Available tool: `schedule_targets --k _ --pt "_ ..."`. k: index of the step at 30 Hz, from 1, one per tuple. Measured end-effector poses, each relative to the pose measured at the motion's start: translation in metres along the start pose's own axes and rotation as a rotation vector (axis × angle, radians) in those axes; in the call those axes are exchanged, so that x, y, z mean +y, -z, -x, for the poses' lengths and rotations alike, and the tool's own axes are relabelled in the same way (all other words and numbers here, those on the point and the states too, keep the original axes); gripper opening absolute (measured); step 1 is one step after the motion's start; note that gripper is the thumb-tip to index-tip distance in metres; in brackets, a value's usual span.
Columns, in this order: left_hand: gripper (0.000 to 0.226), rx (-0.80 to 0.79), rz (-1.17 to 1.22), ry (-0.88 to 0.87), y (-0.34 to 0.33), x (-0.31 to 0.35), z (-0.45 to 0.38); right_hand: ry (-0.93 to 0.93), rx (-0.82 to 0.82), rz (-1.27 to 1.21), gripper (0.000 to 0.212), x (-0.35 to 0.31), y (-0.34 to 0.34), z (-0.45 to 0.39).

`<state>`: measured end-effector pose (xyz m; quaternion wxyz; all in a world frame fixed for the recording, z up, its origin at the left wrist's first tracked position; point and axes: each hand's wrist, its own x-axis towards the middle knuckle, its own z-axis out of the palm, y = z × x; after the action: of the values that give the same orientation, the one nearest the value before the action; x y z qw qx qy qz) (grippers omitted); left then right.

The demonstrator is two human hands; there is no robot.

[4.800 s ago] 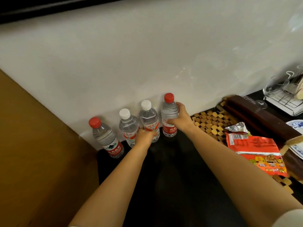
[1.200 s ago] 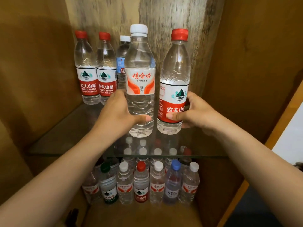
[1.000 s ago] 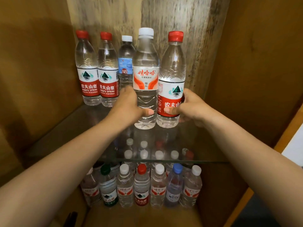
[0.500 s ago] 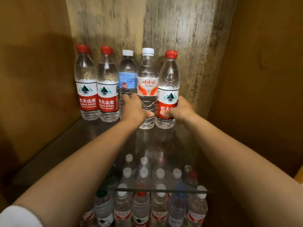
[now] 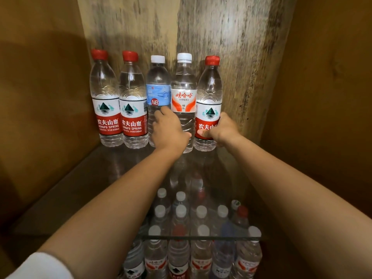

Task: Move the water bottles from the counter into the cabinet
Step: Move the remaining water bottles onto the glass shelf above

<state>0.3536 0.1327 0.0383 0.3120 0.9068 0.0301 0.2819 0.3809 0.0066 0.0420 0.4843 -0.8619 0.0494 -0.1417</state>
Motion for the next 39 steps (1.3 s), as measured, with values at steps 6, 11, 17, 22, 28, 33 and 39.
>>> schedule_targets --k 6,11,17,22,28,33,39 --pt "0.075 0.047 -0.024 0.028 -0.006 0.006 -0.001 0.009 0.061 0.045 0.072 0.000 -0.007 0.001" --pt "0.073 0.059 -0.044 0.047 -0.010 0.009 -0.002 0.015 0.042 0.092 0.072 -0.004 -0.003 0.002" --pt "0.068 0.086 -0.051 0.042 -0.018 0.007 -0.005 0.001 -0.096 0.131 0.062 -0.011 0.011 0.000" --pt "0.071 0.109 -0.038 0.027 -0.023 0.008 -0.009 -0.024 -0.124 0.088 0.063 -0.010 0.011 -0.004" --pt "0.092 0.089 -0.117 -0.109 -0.024 0.001 -0.007 -0.033 -0.038 0.019 0.066 -0.006 0.000 -0.006" --pt "0.106 0.020 -0.302 -0.172 -0.024 -0.005 -0.008 -0.037 -0.006 0.025 0.067 -0.003 -0.004 -0.008" --pt "0.111 -0.260 -0.188 -0.177 -0.004 -0.004 0.003 -0.028 -0.042 0.035 0.073 0.000 -0.006 0.002"
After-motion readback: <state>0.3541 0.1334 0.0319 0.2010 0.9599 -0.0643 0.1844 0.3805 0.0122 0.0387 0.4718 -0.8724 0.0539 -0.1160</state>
